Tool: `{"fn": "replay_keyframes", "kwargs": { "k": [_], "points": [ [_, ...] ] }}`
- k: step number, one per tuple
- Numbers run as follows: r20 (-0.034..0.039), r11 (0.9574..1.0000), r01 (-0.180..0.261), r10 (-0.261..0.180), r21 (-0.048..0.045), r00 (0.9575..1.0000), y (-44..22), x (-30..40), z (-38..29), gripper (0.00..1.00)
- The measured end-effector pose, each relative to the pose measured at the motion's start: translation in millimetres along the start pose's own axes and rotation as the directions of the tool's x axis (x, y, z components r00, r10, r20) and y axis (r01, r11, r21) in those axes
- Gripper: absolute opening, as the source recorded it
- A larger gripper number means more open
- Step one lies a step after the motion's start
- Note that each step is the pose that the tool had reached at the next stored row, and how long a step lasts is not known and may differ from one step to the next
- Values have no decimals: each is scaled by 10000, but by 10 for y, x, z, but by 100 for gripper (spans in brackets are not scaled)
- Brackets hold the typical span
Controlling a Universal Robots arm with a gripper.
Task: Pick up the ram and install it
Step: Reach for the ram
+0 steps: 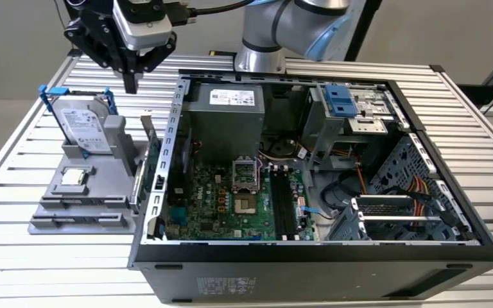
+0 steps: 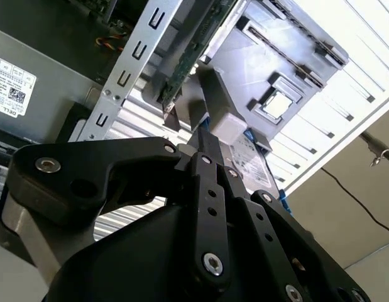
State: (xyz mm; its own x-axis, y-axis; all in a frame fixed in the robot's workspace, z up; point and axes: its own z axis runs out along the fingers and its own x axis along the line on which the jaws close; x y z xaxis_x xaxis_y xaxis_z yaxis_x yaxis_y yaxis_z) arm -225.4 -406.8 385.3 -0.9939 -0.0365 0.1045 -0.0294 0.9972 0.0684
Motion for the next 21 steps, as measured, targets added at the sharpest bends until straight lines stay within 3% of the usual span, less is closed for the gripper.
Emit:
{"fn": "replay_keyframes", "kwargs": {
  "k": [17, 19, 20, 21],
  "points": [
    [-238, 10000, -16, 16, -7, 9997, 4, 151, 16, 0],
    [-236, 10000, -16, 16, -7, 9997, 5, 169, 19, 0],
    [-177, 10000, -12, 12, -5, 9998, 6, 189, 21, 0],
    [-20, 10000, -2, 2, 0, 10000, 6, 214, 25, 0]
  ]
}}
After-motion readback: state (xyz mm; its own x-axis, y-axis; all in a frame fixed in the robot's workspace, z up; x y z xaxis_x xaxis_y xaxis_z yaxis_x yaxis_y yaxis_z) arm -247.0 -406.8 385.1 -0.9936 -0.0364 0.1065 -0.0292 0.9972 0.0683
